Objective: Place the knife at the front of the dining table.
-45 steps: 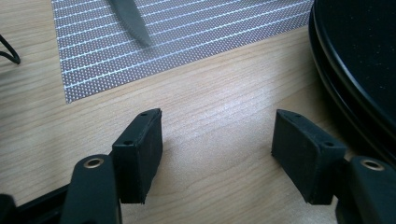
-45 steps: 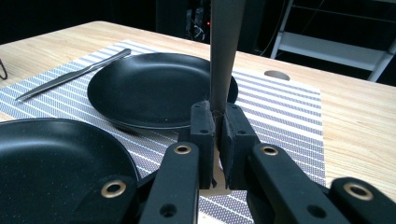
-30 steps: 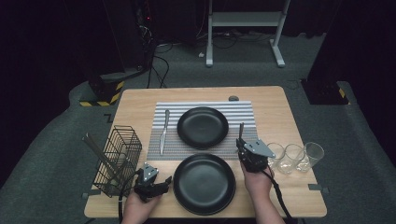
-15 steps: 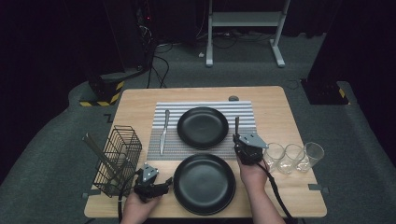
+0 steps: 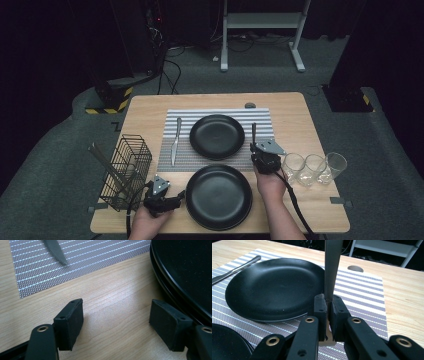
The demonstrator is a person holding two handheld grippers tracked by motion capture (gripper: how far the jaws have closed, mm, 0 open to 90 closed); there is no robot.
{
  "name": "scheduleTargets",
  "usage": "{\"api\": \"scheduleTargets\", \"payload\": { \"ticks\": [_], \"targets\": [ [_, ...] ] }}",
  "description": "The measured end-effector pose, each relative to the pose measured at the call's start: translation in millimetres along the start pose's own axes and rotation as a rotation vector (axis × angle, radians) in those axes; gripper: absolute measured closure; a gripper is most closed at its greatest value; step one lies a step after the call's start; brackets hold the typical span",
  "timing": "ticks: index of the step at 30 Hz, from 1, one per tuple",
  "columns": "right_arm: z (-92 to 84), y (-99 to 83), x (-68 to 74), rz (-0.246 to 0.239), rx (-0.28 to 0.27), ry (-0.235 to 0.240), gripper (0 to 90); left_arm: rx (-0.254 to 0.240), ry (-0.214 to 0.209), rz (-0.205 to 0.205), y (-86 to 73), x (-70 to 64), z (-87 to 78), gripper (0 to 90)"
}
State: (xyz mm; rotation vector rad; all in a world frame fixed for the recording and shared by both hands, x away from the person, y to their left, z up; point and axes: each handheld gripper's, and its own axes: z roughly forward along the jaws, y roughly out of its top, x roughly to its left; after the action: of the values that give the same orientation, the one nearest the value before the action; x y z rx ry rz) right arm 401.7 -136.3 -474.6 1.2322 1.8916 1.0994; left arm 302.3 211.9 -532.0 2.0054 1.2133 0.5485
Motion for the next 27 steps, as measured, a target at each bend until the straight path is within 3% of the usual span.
{"api": "scheduleTargets", "payload": {
  "ticks": [11,27],
  "targets": [
    [-1.5,-2.6,1.6,0.020,0.004,0.016,84.1,0.002,0.012,0.008,0.1,-1.4,0.4,29.0],
    [9.2,-3.3,-2.2,0.049,0.045,0.010,84.1,-0.003,-0.006,-0.010,0.0,0.7,0.0,28.5]
  ]
}}
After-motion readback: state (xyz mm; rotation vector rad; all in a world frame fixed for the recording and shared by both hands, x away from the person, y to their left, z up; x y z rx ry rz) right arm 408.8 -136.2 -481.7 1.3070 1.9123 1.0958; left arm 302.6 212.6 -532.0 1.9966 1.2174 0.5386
